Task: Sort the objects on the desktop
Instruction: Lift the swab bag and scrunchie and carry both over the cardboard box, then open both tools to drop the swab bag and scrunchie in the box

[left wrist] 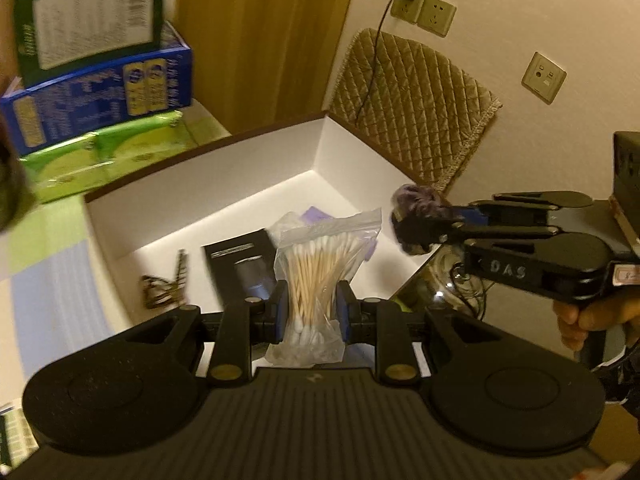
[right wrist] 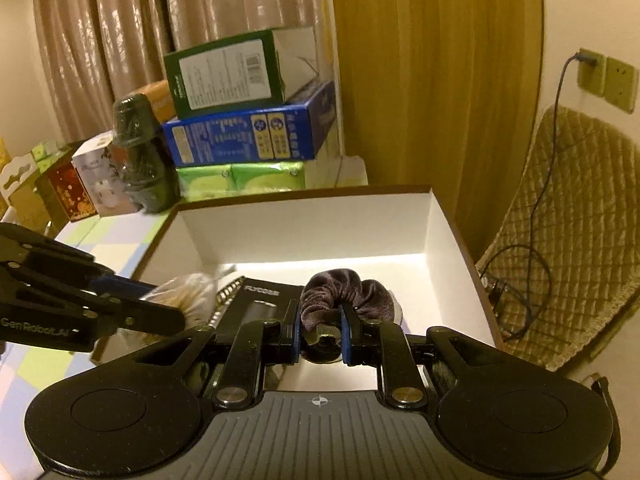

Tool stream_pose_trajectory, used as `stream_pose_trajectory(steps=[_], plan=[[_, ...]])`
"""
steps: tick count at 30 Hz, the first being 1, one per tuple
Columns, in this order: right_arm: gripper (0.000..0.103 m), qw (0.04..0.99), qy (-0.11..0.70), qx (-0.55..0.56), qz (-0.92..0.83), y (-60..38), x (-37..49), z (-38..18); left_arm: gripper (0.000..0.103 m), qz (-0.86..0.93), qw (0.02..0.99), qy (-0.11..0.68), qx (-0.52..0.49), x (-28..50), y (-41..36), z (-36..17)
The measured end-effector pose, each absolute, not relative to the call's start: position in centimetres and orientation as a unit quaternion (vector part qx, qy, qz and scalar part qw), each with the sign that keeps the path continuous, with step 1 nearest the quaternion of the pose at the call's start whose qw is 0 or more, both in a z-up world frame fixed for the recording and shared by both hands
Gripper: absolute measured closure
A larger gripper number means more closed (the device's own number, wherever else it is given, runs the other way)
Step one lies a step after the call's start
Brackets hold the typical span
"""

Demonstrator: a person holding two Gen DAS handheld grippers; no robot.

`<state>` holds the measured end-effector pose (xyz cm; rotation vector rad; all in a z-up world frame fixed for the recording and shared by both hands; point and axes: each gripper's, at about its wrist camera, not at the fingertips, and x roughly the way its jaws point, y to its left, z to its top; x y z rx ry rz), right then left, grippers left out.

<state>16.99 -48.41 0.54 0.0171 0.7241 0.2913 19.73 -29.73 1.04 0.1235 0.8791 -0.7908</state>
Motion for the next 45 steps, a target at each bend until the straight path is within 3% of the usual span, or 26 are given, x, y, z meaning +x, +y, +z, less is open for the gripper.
stream_pose_trajectory(steps=[18,33,35,36,37,38,42,45], plan=[[0.087,0.887,0.430,0.023,0.166,-52.7,23.2,-2.8,0.082,-0.373,0.782,0.498,0.047,24.5,-38.2,-4.4],[0.087,0.868,0.459,-0.010,0.191,-51.3,24.6,-4.4,0.057,-0.336,0.801,0.490,0.071,25.8,-37.0,-4.2],[0.078,0.873,0.448,-0.012,0.194,-51.0,24.6,-4.3,0.050,-0.328,0.806,0.486,0.076,25.8,-36.6,-4.1],[0.062,0.877,0.440,-0.013,0.192,-50.9,24.6,-4.2,0.047,-0.324,0.809,0.484,0.080,25.9,-36.3,-4.1],[0.039,0.881,0.432,-0.015,0.190,-50.8,24.4,-4.1,0.044,-0.322,0.810,0.484,0.081,25.9,-36.1,-4.1],[0.033,0.885,0.424,-0.018,0.190,-50.6,24.3,-4.0,0.039,-0.318,0.812,0.482,0.083,26.0,-35.8,-4.0],[0.031,0.885,0.421,-0.020,0.195,-50.4,24.0,-3.7,0.035,-0.305,0.821,0.474,0.093,26.0,-34.9,-3.7],[0.022,0.886,0.421,-0.018,0.196,-50.4,23.7,-3.5,0.029,-0.295,0.826,0.470,0.097,25.9,-34.4,-3.4]])
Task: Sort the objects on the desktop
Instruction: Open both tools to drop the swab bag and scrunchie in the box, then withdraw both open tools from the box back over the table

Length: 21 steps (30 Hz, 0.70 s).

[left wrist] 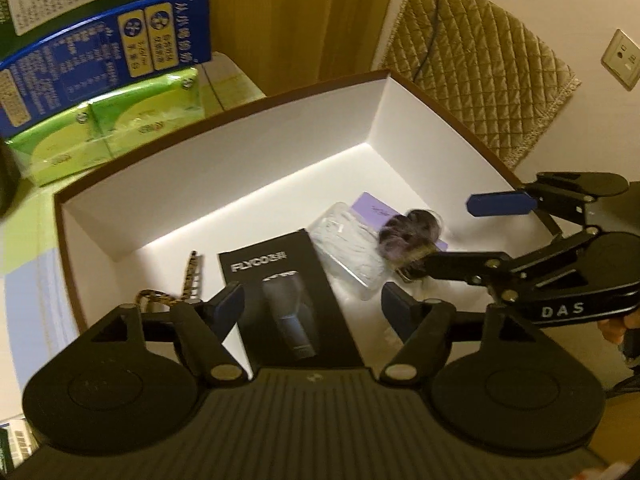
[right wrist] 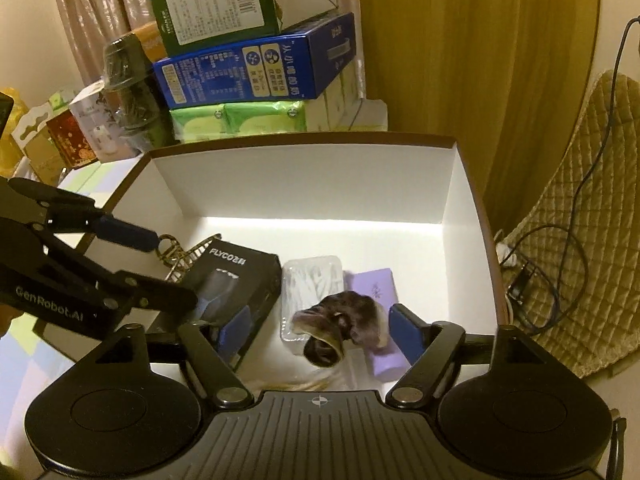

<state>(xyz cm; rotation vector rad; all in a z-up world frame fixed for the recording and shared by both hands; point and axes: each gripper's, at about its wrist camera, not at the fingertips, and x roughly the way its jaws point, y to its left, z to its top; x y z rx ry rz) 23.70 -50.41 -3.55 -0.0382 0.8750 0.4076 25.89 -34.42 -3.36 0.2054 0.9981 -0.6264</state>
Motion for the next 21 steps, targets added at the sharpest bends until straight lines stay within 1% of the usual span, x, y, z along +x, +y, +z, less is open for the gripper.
stream_pose_trajectory(steps=[1,4,5,8,21], plan=[[0.017,0.886,0.420,-0.019,0.195,-50.4,23.5,-3.4,0.027,-0.292,0.829,0.467,0.098,25.8,-34.3,-3.2],[0.009,0.886,0.421,-0.024,0.193,-50.4,23.1,-3.2,0.023,-0.285,0.834,0.462,0.102,25.6,-33.8,-2.9],[0.007,0.886,0.421,-0.026,0.190,-50.3,23.0,-3.1,0.019,-0.280,0.836,0.461,0.105,25.5,-33.7,-2.7],[0.003,0.886,0.424,-0.027,0.184,-50.4,22.6,-3.0,0.016,-0.270,0.841,0.456,0.108,25.3,-33.2,-2.3],[0.002,0.894,0.427,-0.004,0.139,-49.8,21.1,-1.8,0.011,-0.242,0.855,0.446,0.106,23.6,-31.5,-0.4]])
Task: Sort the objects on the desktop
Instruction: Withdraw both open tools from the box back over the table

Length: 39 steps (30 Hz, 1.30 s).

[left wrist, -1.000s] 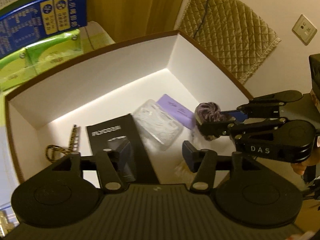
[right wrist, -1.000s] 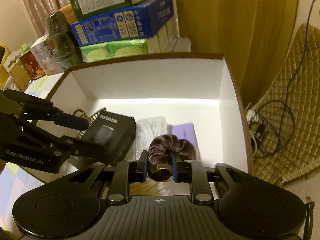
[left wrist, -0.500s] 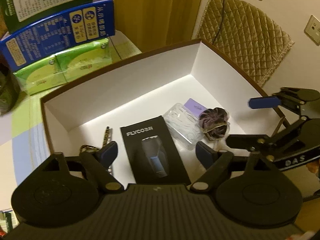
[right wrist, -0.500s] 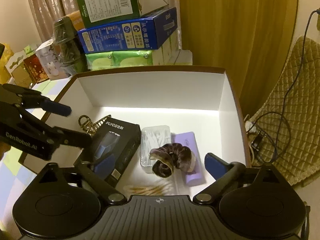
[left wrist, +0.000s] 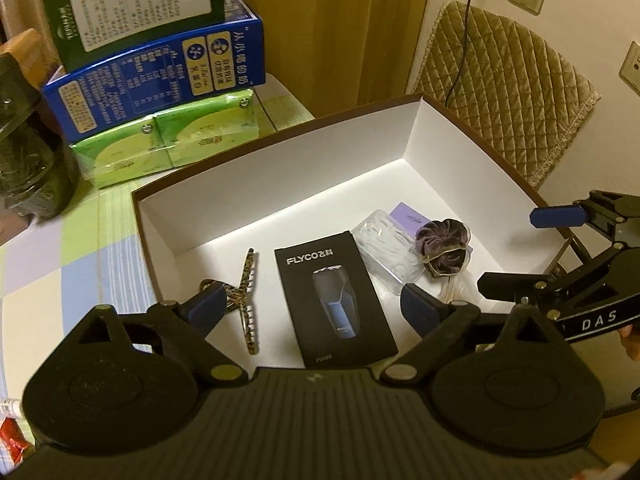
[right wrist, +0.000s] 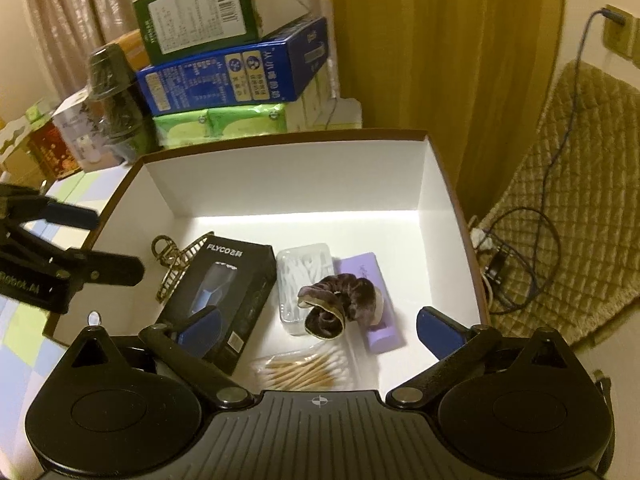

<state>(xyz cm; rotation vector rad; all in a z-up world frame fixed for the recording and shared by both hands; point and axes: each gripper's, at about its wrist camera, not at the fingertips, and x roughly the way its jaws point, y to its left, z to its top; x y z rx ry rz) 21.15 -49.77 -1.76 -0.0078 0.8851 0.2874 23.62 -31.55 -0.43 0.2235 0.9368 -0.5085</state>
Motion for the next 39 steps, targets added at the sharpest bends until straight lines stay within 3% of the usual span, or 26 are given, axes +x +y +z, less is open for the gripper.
stream_pose_trajectory(steps=[16,39], plan=[[0.002,0.901,0.410,0.017,0.140,-46.6,16.5,0.3,0.011,-0.229,0.869,0.430,0.088,19.0,-27.9,1.8],[0.002,0.899,0.416,0.032,0.137,-39.6,9.6,1.5,0.011,-0.197,0.886,0.415,0.059,11.7,-16.8,3.5]])
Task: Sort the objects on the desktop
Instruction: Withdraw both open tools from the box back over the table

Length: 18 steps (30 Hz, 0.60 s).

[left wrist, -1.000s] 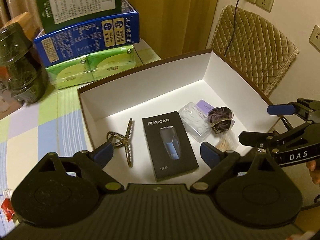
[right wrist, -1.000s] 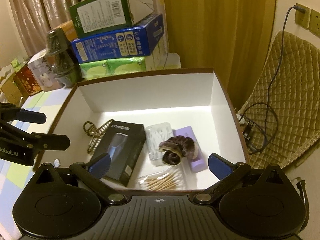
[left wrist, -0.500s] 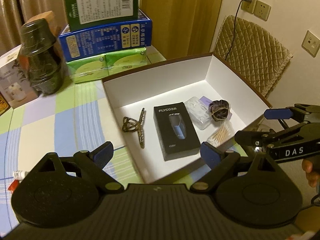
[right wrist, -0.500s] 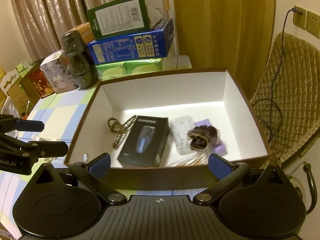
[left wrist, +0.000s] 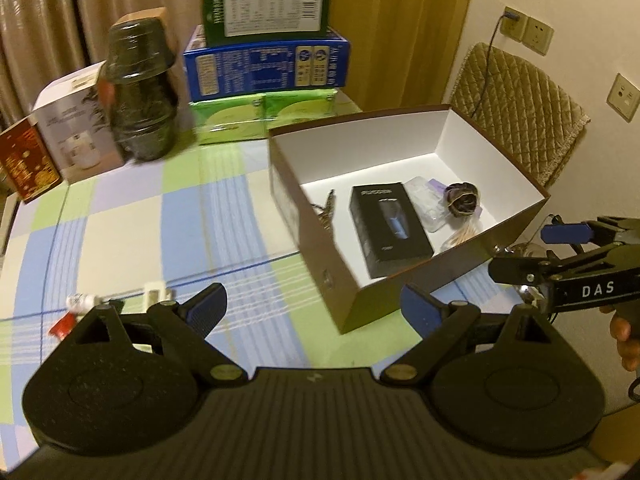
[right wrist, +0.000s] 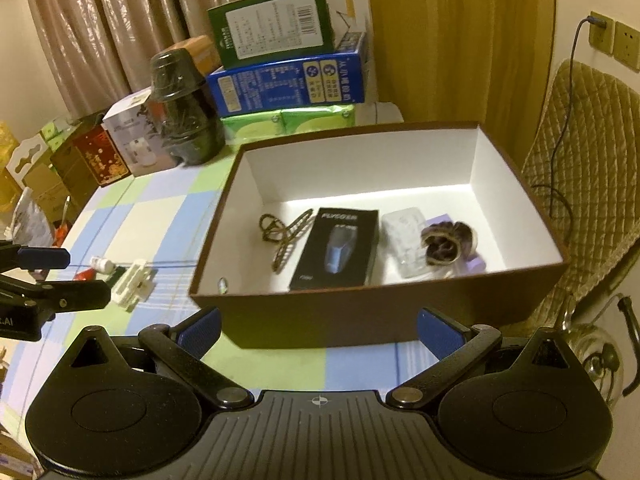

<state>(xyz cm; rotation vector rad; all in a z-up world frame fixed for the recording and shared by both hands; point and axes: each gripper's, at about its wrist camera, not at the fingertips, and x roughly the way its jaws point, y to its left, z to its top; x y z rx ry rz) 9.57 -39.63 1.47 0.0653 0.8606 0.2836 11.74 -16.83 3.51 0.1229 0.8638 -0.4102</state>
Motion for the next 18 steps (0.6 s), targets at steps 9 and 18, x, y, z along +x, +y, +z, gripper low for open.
stream_pose_trajectory(steps=[9,18], plan=[[0.002,0.883,0.442,0.025,0.156,-35.9,7.4,0.2,0.011,-0.169,0.890,0.421,0.049,10.0,-11.6,3.3],[0.002,0.875,0.450,0.015,0.181,-31.7,6.4,-0.4,0.011,-0.148,0.890,0.428,0.045,8.7,-7.1,2.9]])
